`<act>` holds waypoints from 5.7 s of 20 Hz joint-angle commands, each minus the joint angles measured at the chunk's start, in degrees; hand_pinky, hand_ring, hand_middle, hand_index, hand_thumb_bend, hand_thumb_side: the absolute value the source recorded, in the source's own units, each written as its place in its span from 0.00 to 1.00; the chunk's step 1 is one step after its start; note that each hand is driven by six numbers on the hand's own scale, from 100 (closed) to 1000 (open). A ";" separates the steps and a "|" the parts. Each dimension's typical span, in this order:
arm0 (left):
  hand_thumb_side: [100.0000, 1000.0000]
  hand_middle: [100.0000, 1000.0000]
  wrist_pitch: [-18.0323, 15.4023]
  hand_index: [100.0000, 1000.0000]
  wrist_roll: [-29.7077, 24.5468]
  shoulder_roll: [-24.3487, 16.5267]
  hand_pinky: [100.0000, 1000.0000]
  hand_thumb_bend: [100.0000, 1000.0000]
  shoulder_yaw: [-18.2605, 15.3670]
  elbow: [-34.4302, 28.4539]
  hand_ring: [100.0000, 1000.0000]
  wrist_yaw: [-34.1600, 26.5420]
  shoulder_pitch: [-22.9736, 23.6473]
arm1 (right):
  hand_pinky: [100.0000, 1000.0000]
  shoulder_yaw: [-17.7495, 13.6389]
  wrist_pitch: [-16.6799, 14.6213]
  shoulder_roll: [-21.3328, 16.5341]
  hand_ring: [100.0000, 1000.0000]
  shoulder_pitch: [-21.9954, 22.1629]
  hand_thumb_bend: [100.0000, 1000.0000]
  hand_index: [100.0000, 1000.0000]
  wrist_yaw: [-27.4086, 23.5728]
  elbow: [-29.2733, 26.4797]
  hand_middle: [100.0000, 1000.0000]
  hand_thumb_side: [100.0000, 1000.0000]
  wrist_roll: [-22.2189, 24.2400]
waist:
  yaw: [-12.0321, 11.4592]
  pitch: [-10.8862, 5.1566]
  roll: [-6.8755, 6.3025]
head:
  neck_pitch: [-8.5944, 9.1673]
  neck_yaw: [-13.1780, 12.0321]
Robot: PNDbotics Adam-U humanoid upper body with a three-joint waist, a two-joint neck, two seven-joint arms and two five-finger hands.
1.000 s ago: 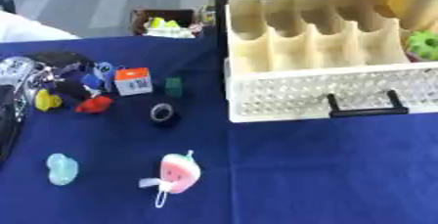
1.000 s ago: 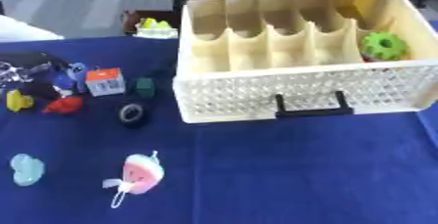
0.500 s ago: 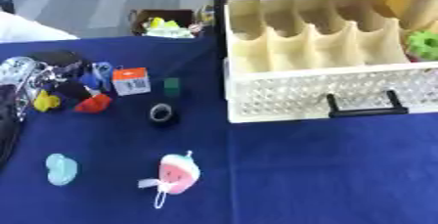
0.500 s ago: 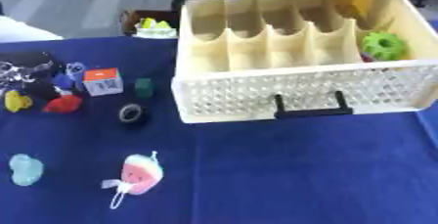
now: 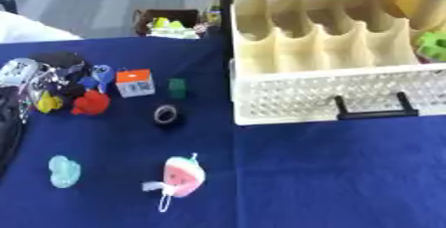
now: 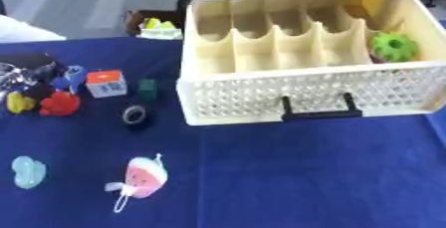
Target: Pick up objects from table and place into drawer.
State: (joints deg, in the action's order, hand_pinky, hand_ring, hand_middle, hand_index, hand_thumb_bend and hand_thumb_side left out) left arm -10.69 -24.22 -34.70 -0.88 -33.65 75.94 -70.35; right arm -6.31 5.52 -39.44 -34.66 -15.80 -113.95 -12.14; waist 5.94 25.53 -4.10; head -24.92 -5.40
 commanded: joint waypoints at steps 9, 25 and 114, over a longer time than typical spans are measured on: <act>0.21 0.41 1.89 0.61 2.14 -0.80 0.27 0.00 -0.19 -0.15 0.45 -1.48 -0.56 | 0.55 -1.20 -0.42 -0.28 0.40 0.29 0.00 0.67 -0.26 -0.65 0.28 1.00 -0.80 | 0.06 -1.32 0.37 | 0.50 -0.26; 0.19 0.30 2.48 0.45 4.43 -0.61 0.12 0.00 0.19 -2.25 0.35 -4.81 -2.09 | 0.55 -1.46 -0.15 0.33 0.40 1.62 0.00 0.66 -0.25 -0.65 0.28 1.00 -0.93 | -1.24 -3.43 1.24 | -1.38 -0.36; 0.79 0.62 -8.85 0.87 -9.47 18.22 0.42 0.00 11.30 -25.87 0.64 -38.66 -7.70 | 0.56 0.39 2.02 3.98 0.42 -1.18 0.00 0.67 -0.28 -0.65 0.31 1.00 -4.18 | 0.13 -9.21 -0.86 | -3.05 3.79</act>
State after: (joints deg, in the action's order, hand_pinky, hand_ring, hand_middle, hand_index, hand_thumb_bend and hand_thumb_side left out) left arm -19.64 -33.67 -15.62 10.94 -58.91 37.70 -77.43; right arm -5.27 7.48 -34.57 -35.26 -15.65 -113.95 -16.46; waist 6.00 17.33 -5.38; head -28.10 -1.60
